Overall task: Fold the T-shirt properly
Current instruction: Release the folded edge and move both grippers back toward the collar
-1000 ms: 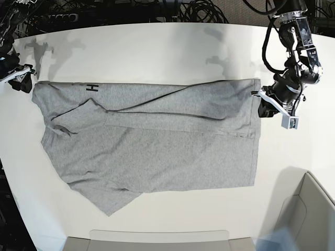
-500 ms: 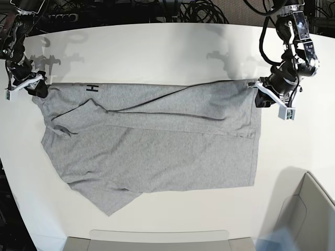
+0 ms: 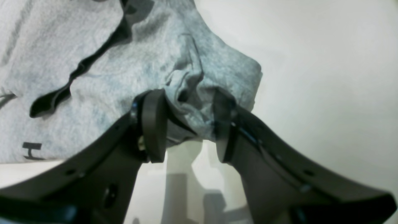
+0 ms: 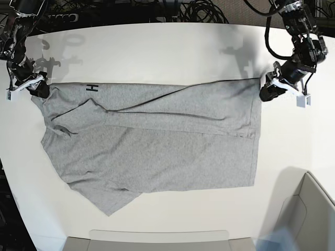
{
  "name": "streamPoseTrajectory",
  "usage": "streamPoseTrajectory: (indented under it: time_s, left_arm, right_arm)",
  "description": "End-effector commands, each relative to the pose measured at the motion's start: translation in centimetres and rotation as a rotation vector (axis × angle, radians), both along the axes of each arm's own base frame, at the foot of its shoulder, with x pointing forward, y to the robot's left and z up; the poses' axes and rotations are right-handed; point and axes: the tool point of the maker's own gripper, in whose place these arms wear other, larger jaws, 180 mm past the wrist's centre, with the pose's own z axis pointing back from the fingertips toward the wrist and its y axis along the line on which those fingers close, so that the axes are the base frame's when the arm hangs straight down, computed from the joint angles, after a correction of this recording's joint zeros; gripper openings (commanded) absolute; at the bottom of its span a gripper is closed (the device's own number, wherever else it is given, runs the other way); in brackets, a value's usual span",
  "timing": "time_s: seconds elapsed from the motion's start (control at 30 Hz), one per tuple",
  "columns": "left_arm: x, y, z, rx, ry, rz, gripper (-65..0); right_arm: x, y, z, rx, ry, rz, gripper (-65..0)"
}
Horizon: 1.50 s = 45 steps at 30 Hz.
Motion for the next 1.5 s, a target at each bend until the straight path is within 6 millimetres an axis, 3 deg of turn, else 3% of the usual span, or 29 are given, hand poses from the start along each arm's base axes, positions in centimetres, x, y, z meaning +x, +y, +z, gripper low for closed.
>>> streamPoseTrajectory:
  time_s: [0.0,0.1,0.43,0.63,1.0,1.13,1.3,1.37,1.47]
  left_arm:
    - [0.4,0.8,0.6,-0.009,-0.028,0.013,-46.6]
    - [0.0,1.5,-0.8,0.01,0.008,0.034,-46.6]
    - [0.5,-0.8,-2.4,0.046,0.026,-0.031,-46.6]
    - [1.6,-0.5,-4.4,-0.014,0.067,0.007,-46.7]
    - [1.6,-0.7,-4.5,-0.022,0.068,0.004,-49.3]
    - [1.7,-1.8,-4.8,-0.027,0.075,-0.03,-52.5]
    - [3.3,-3.9,-4.3,-0.038,0.053,-0.087,-54.6]
    - [3.4,-4.8,-4.5,-0.048,0.056,-0.1,-59.4]
    - [2.8,-4.6,-5.7,-0.066,0.092,-0.084,-65.0]
  right_arm:
    - [0.2,-0.8,0.9,-0.032,-0.004,0.011,-40.3]
    - [-0.3,-0.9,0.7,-0.034,0.002,0.012,-40.3]
    - [-0.4,-0.9,0.7,-0.036,0.005,0.014,-40.3]
    - [-0.4,-0.9,0.7,-0.036,0.007,0.014,-40.3]
    - [-0.3,-0.7,0.8,-0.045,0.008,0.026,-40.7]
    - [-0.4,-0.4,1.4,-0.062,-0.003,0.045,-48.2]
    - [-0.4,-0.5,1.5,-0.062,-0.004,0.042,-59.9]
    - [-0.5,-0.4,1.3,-0.061,0.0,0.044,-65.0]
    - [-0.6,-0.6,1.4,-0.063,0.001,0.04,-65.0]
